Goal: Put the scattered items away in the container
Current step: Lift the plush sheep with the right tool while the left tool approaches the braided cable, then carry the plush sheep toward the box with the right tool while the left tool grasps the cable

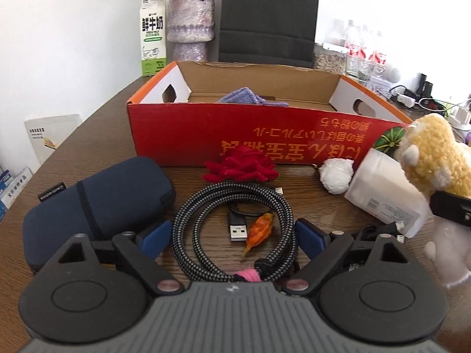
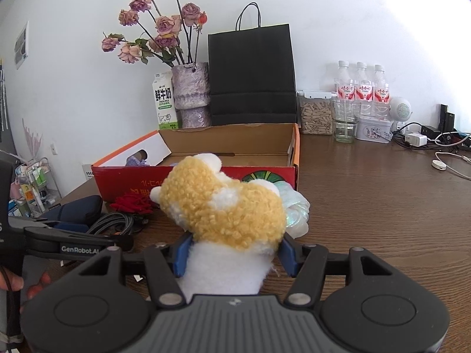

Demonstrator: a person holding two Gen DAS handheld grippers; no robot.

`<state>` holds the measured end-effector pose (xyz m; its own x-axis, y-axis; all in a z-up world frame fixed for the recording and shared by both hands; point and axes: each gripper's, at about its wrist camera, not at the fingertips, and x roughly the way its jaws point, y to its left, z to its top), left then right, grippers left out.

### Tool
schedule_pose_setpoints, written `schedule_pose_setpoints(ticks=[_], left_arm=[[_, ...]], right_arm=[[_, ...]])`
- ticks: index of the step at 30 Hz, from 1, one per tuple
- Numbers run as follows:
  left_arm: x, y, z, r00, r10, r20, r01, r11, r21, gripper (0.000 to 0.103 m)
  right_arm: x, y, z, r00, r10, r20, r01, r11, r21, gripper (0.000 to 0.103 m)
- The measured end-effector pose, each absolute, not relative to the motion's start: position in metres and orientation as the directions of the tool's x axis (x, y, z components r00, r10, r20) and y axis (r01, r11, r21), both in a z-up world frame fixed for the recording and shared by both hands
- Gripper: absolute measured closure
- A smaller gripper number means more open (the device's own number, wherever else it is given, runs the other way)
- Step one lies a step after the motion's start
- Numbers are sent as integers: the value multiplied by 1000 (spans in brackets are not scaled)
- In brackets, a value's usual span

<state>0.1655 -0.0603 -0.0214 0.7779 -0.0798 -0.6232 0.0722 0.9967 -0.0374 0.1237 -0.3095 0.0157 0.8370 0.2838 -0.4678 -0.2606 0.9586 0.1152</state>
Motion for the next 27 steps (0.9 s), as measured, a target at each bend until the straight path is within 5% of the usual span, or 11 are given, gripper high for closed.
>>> schedule_pose_setpoints(ticks=[21, 23, 27], left_arm=[[138, -57, 19, 869, -93, -487, 87, 996, -35, 15], [139, -56, 27, 875, -111, -471, 99, 994, -49, 66], [145, -56, 41, 895, -103, -434, 90, 995, -52, 71]], right_arm=[[121, -291, 37, 854, 304, -422, -291, 952, 96, 45], [123, -288, 42, 860, 310, -406, -299, 950, 92, 45], [129, -283, 55, 872, 322, -368, -310, 946, 93, 45]])
